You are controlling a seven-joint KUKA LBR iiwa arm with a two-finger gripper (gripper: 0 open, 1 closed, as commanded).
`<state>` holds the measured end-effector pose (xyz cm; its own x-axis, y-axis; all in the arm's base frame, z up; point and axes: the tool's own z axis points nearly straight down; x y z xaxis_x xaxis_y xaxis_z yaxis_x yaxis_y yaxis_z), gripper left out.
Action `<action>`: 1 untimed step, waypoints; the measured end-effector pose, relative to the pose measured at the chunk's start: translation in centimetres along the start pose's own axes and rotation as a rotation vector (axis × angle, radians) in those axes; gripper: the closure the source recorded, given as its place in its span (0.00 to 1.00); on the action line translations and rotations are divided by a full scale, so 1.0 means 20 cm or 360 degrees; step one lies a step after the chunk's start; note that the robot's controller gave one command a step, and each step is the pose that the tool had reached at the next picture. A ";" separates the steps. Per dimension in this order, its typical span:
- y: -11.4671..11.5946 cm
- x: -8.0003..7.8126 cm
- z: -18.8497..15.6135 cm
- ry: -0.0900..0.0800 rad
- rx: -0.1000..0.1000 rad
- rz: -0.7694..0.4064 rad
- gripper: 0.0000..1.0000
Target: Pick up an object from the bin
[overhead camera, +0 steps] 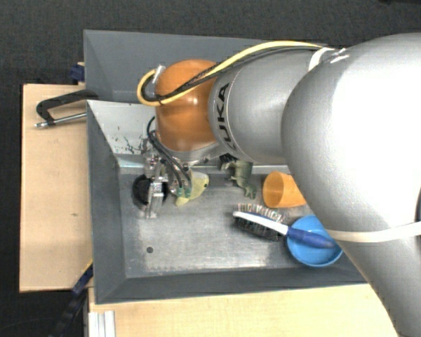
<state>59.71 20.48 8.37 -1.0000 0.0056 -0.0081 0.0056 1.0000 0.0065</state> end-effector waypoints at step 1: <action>0.00 -0.01 0.02 -0.0003 0.0001 -0.0048 1.00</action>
Offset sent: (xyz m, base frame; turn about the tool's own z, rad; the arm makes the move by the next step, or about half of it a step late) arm -0.0026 -0.0024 -0.0137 -0.0301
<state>59.91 20.54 7.95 -0.9996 -0.0247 -0.0101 -0.0248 0.9997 0.0055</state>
